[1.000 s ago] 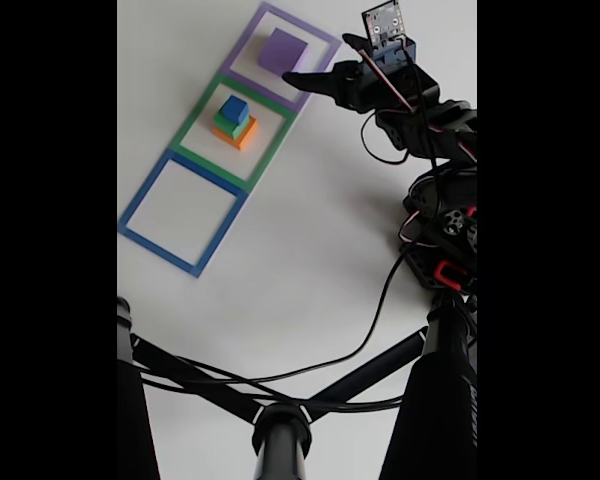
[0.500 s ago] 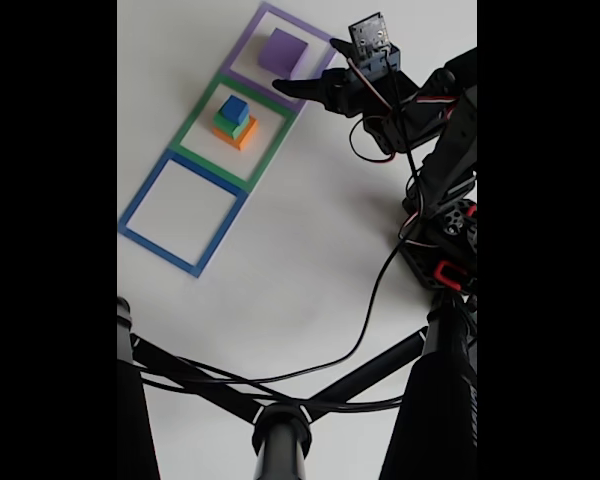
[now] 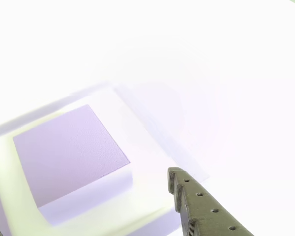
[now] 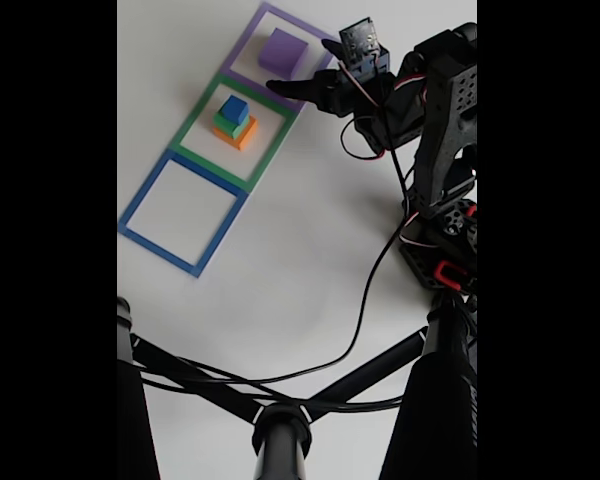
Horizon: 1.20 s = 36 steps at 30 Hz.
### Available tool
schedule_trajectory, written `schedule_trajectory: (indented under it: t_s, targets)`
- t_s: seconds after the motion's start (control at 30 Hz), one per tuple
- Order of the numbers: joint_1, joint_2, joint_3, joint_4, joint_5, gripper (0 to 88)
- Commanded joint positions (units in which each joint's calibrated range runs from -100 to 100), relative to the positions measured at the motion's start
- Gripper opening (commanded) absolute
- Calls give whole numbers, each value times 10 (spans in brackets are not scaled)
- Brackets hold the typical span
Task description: Tower of hanoi
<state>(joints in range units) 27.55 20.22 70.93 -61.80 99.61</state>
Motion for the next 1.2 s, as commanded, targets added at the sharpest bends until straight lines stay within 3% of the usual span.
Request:
schedule_trajectory:
  t_s: [0.0, 0.8, 1.17]
  targets:
    - [-6, 13, -29, -22, 4, 451]
    - [-20, 74, -95, -36, 4, 428]
    - [-19, 76, -91, -36, 4, 310]
